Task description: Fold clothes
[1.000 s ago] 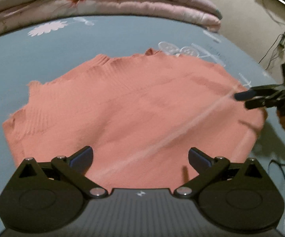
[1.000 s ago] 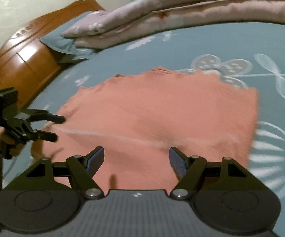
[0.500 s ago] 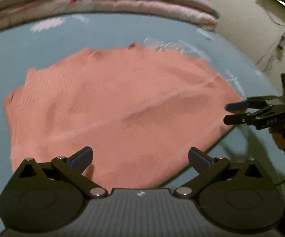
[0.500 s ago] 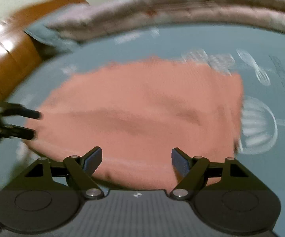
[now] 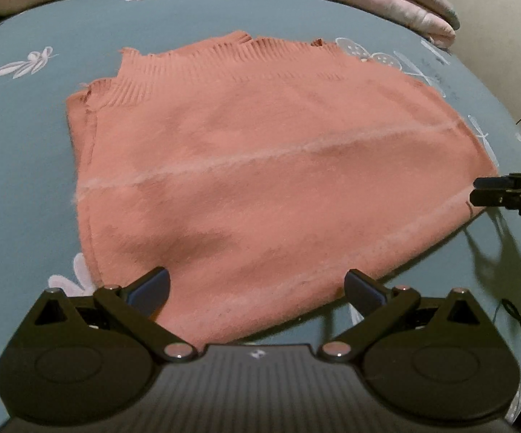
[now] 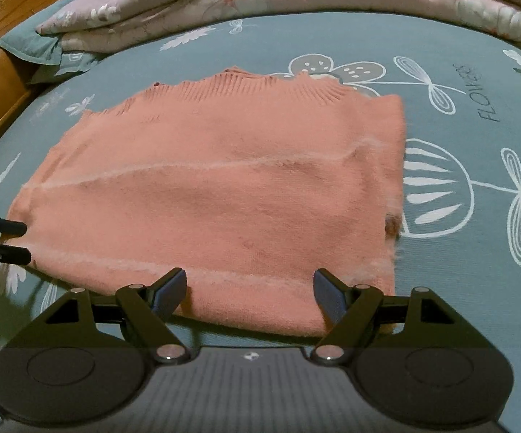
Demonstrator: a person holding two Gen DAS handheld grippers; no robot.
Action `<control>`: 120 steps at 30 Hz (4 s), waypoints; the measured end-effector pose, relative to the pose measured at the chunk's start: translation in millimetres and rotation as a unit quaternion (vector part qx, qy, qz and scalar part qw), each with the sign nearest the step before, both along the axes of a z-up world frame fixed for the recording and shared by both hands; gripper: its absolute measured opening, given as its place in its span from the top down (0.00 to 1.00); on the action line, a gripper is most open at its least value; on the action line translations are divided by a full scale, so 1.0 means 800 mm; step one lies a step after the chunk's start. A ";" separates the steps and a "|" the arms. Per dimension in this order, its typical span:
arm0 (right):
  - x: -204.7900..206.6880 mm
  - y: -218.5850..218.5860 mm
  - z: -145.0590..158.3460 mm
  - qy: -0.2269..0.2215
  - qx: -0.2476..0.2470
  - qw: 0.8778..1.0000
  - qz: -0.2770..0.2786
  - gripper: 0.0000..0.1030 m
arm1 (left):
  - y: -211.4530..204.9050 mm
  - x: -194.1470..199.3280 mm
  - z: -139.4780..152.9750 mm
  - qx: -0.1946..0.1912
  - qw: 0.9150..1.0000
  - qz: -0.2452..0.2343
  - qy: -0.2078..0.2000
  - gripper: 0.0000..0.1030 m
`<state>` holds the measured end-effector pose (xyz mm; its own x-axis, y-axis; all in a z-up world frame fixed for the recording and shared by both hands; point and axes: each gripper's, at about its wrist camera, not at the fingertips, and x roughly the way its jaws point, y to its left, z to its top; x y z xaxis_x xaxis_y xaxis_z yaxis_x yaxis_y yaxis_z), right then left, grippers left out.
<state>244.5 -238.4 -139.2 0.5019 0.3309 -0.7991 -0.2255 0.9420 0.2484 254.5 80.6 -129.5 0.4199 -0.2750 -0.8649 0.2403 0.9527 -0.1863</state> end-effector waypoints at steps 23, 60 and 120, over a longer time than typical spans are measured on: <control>-0.057 -0.048 0.030 -0.074 0.048 0.995 -0.047 0.20 | -0.014 -0.023 0.037 0.013 0.998 0.009 -0.065 0.01; -0.098 0.012 0.053 -0.090 0.032 0.993 -0.063 0.19 | 0.040 0.139 0.004 -0.055 0.987 0.121 -0.086 0.01; -0.145 0.101 0.102 -0.111 -0.036 0.993 0.033 0.17 | 0.213 0.055 0.010 -0.230 0.961 0.153 -0.008 0.01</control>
